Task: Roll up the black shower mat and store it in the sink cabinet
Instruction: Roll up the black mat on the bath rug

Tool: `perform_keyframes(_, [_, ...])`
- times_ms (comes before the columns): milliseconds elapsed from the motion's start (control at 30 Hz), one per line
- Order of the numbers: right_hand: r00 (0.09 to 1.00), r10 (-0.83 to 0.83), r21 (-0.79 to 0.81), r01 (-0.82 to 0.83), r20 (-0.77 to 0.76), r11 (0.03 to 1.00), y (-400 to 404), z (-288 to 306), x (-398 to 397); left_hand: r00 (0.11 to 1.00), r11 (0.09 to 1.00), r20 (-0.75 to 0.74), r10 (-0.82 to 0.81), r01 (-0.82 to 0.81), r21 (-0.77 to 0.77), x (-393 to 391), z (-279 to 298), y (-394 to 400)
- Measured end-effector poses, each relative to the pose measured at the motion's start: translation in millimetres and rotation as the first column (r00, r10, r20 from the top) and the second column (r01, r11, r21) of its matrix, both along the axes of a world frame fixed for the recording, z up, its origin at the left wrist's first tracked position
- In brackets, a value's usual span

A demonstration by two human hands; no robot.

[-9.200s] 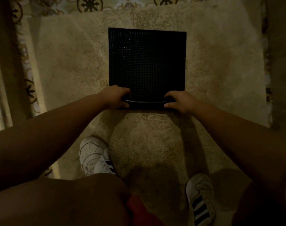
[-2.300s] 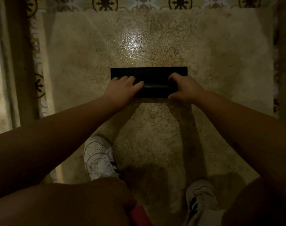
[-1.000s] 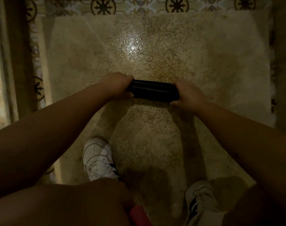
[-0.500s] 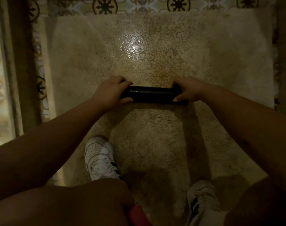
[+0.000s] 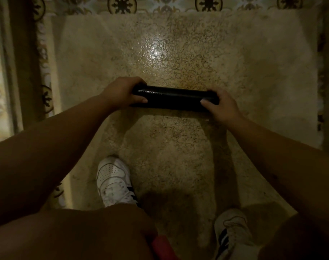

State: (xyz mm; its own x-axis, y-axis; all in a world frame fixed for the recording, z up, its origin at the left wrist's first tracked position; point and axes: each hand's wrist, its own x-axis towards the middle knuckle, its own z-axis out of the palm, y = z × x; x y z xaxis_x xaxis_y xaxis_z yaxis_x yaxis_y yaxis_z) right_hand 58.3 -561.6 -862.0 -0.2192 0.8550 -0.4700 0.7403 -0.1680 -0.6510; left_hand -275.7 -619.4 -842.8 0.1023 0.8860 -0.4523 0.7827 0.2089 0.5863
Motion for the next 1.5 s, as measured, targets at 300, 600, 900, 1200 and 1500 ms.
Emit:
perform_keyframes(300, [0.941,0.287,0.055,-0.301,0.177,0.952,15,-5,15,0.992,0.987,0.02,0.126,-0.128,0.101,-2,-19,-13])
perform_keyframes(600, [0.997,0.072,-0.123,-0.07,0.018,0.99,28,2,14,0.999,0.998,-0.032,0.034,-0.032,0.062,-20,-22,-12])
perform_keyframes(900, [0.906,-0.242,-0.381,0.099,-0.348,0.919,29,13,-23,0.728,0.848,0.438,0.527,-0.481,-0.221,-56,-15,-58])
perform_keyframes(1200, [0.945,-0.035,-0.329,-0.079,-0.326,0.941,41,36,-44,0.484,0.728,0.561,0.672,-0.569,-0.382,-68,-12,-58])
perform_keyframes(1500, [0.937,0.03,-0.236,-0.118,-0.347,0.964,41,49,-63,0.357,0.659,0.594,0.721,-0.618,-0.429,-73,0,-56])
